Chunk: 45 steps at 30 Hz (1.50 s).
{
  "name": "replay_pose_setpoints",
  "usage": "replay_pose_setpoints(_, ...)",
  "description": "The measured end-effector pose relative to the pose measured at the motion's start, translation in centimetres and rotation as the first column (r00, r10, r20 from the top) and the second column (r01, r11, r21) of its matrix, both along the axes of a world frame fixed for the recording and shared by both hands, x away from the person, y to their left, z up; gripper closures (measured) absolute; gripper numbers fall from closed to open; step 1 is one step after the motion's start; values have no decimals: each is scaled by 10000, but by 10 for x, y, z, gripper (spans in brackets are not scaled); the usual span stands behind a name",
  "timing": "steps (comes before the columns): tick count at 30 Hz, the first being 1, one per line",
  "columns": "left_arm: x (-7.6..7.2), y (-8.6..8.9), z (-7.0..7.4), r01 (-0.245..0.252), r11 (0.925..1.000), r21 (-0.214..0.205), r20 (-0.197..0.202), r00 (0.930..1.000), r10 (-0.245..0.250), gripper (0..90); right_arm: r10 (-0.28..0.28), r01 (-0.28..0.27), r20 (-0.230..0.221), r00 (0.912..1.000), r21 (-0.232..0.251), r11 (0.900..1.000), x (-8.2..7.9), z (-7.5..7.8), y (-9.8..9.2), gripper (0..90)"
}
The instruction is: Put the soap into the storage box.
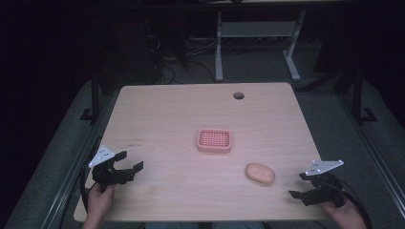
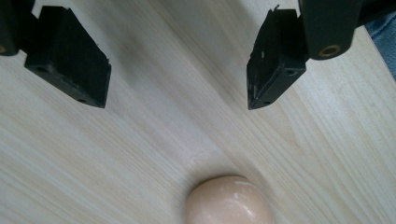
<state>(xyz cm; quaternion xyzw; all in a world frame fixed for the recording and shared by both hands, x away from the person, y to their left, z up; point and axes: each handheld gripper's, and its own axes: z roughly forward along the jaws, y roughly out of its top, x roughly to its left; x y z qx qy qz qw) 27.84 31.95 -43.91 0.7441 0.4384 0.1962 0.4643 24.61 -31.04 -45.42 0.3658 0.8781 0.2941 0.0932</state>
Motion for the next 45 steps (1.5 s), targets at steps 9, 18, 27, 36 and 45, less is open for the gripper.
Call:
replay_pose_setpoints(9, -1, 0, 1, 12, 10000, -40, 56, 10000, -12, 143, 315, -312, 116, 9994, -301, 9991, 1, 4, 11, 217)
replay_pose_setpoints(18, 0, -2, 0, 20, 10000, 28, 22, 10000, -20, 143, 594, -589, 111, 9982, -375, 9976, 4, 10, 19, 216)
replay_pose_setpoints(27, -1, -2, 0, 49, 10000, 62, 53, 10000, -49, 143, 860, -854, 121, 9962, -431, 9954, 8, 13, 28, 216)
replay_pose_setpoints(36, -1, -1, 0, 53, 9999, 98, 68, 10000, -54, 143, 1085, -1074, 152, 9940, -589, 9925, 12, 15, 37, 216)
replay_pose_setpoints(45, -1, -3, 0, 52, 10000, 26, 67, 10000, -52, 143, 1175, -1165, 138, 9930, -586, 9915, 14, 14, 39, 215)
